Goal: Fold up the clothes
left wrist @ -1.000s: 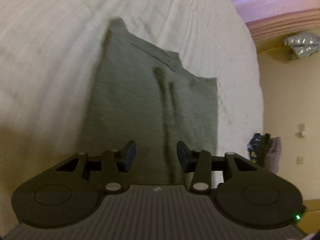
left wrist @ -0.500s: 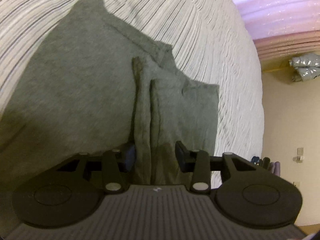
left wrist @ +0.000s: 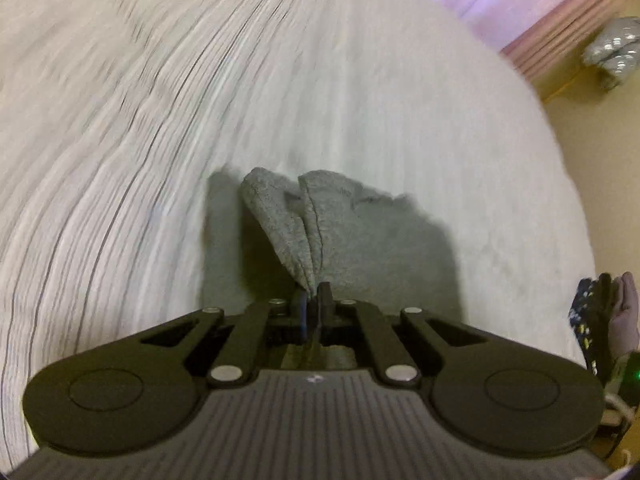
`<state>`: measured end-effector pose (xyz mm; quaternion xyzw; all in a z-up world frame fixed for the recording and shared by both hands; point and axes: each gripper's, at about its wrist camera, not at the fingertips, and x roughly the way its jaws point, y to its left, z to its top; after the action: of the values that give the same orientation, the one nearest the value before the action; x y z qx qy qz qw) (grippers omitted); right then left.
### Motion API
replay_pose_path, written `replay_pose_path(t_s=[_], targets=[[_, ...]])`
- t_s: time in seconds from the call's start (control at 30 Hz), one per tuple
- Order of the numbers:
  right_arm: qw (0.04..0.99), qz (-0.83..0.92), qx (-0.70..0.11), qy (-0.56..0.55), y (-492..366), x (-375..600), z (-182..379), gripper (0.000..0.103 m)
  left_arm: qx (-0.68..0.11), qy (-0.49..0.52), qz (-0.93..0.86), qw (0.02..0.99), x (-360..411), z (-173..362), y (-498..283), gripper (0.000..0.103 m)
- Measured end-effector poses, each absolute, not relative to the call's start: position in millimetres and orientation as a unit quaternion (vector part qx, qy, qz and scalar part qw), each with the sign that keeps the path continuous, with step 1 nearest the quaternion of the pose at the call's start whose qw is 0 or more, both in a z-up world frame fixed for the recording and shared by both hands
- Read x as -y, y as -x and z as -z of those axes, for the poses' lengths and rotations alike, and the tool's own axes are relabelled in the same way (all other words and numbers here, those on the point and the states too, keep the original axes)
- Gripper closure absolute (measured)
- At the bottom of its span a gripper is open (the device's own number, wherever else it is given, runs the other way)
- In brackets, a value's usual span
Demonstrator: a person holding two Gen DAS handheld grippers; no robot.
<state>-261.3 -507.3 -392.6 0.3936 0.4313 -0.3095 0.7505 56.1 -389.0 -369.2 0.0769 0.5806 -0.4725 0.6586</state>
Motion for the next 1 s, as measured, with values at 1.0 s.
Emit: replay_pose_path(t_s=[1.0], targets=[[0.792, 0.315, -0.409, -0.325, 164, 552, 419, 0.036, -0.577, 0.019, 0.465, 0.671, 343, 388, -104, 0.094]])
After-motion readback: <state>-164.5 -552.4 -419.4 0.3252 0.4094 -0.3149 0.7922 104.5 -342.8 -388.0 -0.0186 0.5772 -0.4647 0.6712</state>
